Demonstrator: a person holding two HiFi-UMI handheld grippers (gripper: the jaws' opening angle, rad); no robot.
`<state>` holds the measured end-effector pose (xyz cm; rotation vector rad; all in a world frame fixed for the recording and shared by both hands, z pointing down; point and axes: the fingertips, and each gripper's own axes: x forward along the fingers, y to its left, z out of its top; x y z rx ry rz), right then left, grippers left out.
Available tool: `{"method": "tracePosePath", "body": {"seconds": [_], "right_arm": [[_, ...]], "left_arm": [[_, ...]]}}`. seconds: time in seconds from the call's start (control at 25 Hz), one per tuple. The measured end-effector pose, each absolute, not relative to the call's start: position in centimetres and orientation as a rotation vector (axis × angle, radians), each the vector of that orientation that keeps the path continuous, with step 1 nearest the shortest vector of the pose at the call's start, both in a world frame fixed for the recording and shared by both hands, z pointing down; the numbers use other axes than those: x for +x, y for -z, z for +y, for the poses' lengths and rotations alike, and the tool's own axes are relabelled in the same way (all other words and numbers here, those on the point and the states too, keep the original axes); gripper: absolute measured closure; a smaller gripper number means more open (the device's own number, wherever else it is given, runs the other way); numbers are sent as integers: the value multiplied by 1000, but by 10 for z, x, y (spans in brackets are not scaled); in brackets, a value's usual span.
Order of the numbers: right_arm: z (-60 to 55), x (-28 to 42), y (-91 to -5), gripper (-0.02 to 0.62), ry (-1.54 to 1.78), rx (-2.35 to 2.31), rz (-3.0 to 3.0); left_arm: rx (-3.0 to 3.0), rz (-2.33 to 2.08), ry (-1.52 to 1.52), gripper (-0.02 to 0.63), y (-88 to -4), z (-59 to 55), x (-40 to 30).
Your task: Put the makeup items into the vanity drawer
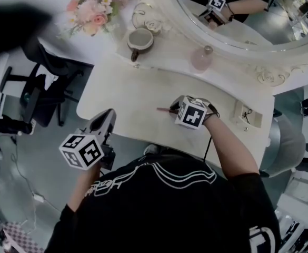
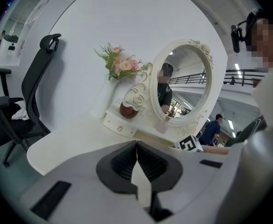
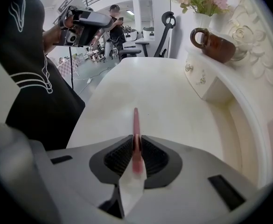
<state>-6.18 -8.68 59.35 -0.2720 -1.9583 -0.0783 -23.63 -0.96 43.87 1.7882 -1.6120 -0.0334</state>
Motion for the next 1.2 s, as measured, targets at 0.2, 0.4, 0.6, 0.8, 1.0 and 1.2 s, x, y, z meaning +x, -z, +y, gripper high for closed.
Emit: {"method": "tracePosePath", "body": {"seconds": [0.2, 0.4, 0.6, 0.8, 1.0, 1.2], "right_arm": [[-86, -64, -591, 523, 67, -252, -1982], [-86, -60, -584, 523, 45, -218, -2019], [-90, -46, -571, 523, -34, -128, -2062], [-96, -20, -557, 523, -69, -44, -2090], [-106, 14, -540, 525, -150, 74, -2129], [-117, 51, -523, 525, -179, 210, -2148]], "left_arm": [[1802, -1603, 26, 583, -437, -12, -233], [1820, -1573, 15, 583, -439, -16, -225], [1863, -1526, -9, 583, -439, -28, -210], [1928, -1450, -25, 583, -437, -46, -183], [1998, -1359, -43, 583, -434, -66, -150], [2066, -1271, -65, 583, -429, -86, -112]]}}
